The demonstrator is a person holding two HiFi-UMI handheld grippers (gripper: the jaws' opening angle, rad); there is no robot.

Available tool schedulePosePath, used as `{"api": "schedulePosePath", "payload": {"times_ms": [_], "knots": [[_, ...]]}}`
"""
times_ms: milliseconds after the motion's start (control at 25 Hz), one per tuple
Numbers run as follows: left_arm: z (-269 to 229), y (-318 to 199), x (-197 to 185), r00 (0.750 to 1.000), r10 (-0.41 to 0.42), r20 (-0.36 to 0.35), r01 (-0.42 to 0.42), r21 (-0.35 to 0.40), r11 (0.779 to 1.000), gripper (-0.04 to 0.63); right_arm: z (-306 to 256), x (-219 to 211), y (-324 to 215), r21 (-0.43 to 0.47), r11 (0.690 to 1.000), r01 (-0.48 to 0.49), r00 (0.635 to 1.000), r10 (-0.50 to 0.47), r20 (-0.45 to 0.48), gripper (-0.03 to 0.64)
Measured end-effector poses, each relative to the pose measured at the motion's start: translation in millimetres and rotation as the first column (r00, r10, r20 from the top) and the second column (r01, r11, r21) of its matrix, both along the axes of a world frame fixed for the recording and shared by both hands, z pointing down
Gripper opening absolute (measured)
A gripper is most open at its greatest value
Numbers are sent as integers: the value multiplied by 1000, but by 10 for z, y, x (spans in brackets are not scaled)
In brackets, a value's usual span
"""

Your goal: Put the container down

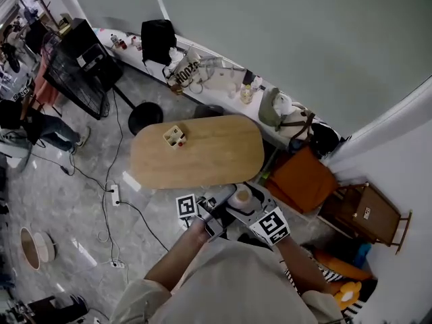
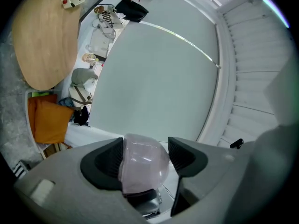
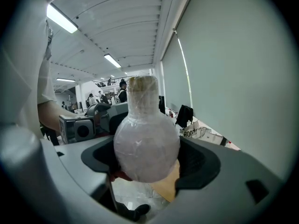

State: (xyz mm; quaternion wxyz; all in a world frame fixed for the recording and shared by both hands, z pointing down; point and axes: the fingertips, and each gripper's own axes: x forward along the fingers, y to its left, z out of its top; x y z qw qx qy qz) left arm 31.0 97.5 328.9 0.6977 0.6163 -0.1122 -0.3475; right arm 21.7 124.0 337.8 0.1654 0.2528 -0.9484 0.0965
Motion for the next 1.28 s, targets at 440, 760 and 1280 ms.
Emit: {"api": "schedulePosePath", "payload": {"times_ms": [440,760,1280], "knots": [[563,-900,-493,992,124,-19,-125,-78,989,298,518,-531,-903,-96,993,-70,998,68,-16,387],[959,-1321,-544,988,152,-26,-154,-116,981,298,914,-589,-1326,-148,985,-89,996,84,-38,387],[1886,-2076,-323,1000,-22,10,24,-209,978,298,1840,-320,-2053,-250,967,53,998,-62,-30,387]]}}
